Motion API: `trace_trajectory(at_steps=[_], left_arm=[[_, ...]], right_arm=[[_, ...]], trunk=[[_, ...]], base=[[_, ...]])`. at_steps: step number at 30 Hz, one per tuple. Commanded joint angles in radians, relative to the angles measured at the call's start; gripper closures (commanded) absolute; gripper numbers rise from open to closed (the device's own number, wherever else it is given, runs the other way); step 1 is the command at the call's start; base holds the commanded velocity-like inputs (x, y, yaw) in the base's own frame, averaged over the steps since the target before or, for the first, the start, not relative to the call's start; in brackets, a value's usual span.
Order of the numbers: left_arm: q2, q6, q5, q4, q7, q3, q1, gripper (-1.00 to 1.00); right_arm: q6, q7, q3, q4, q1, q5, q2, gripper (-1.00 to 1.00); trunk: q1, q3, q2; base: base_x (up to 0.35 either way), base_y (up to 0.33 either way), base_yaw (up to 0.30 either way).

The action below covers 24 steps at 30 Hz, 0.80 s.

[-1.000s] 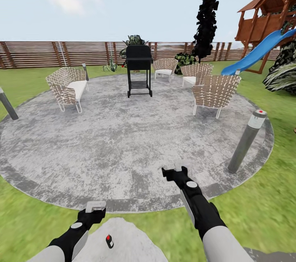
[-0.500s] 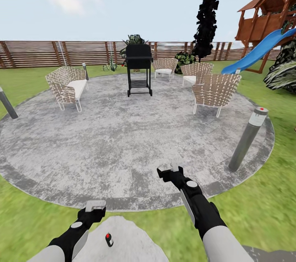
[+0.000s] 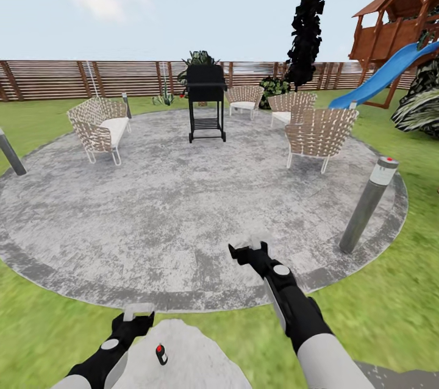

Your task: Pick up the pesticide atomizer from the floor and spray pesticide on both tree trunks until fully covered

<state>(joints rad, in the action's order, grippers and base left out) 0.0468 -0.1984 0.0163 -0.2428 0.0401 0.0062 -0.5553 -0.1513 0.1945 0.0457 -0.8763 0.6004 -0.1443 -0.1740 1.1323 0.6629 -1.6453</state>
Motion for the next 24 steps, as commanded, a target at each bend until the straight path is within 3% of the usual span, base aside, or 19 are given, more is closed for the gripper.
trace_trajectory(at_steps=[1, 14, 21, 24], left_arm=[[-0.002, -0.009, 0.002, 0.002, 0.001, 0.000, 0.000, -1.00], [-0.008, -0.031, 0.005, 0.005, 0.003, 0.003, 0.000, -1.00], [-0.008, -0.035, 0.006, 0.004, 0.002, 0.002, 0.000, -1.00], [-0.007, -0.034, 0.008, 0.003, 0.004, 0.006, 0.000, -1.00]], right_arm=[[-0.008, 0.004, -0.007, -0.008, 0.001, -0.011, 0.000, -1.00], [-0.011, 0.003, -0.015, -0.044, 0.001, -0.011, 0.000, -1.00], [-0.011, 0.003, -0.015, -0.045, 0.001, -0.011, 0.000, -1.00], [-0.011, 0.001, -0.016, -0.076, 0.001, -0.011, 0.000, -1.00]], trunk=[[0.000, 0.001, 0.000], [0.000, 0.001, 0.000], [0.000, 0.001, 0.000], [0.011, 0.012, -0.021]], base=[[0.020, 0.000, 0.000], [0.282, 0.000, 0.000], [0.049, 0.000, 0.000], [0.002, 0.000, 0.000]])
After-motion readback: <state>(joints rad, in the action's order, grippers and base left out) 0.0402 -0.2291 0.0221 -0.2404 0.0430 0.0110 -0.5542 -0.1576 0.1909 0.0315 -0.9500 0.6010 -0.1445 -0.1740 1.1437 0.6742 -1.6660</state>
